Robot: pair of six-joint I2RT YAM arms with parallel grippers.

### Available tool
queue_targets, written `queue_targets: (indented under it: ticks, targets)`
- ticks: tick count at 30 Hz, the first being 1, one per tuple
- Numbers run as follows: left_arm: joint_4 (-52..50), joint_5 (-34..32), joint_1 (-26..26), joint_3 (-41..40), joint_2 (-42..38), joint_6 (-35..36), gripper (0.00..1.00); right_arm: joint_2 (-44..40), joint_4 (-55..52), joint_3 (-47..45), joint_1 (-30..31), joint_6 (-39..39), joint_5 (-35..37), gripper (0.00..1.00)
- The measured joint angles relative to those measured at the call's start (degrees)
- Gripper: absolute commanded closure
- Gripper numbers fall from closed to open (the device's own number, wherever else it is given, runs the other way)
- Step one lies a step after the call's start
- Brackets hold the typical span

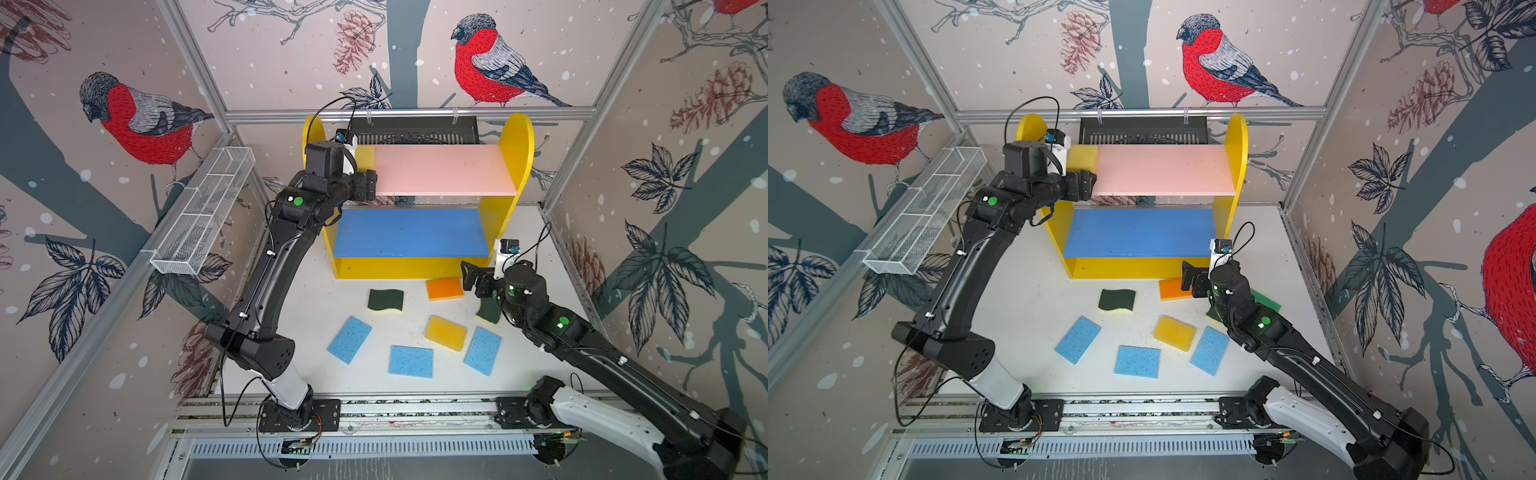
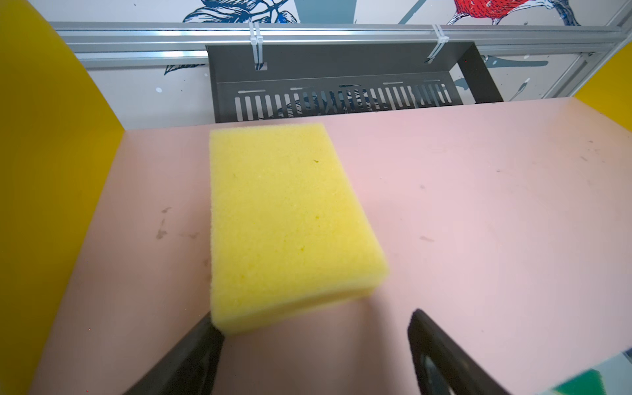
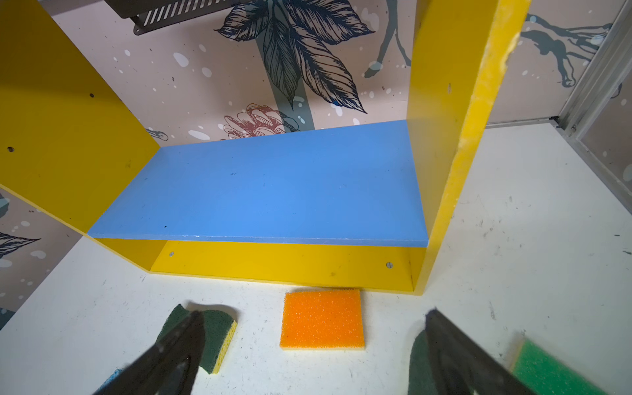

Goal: Arrange cleaning sponges on a shelf
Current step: Rotate the cleaning sponge on the shelf.

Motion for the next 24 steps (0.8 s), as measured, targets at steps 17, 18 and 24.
queue_targets:
  ticks: [17,18,24]
  targets:
    - [-2.1,-3.3,0.0,-0.1,-2.8,-0.5,0.15,0.1,0.0,-0.2,0.0,0.0,0.0,0.0]
    - [-2.2,-3.4,0.0,-0.1,-3.1,-0.5,0.15,0.2,0.0,-0.1,0.0,0.0,0.0,0.0]
    - [-2.3,-2.8,0.0,-1.9,-5.5,-0.5,0.17,0.2,0.0,-0.1,0.0,0.2,0.0,0.0]
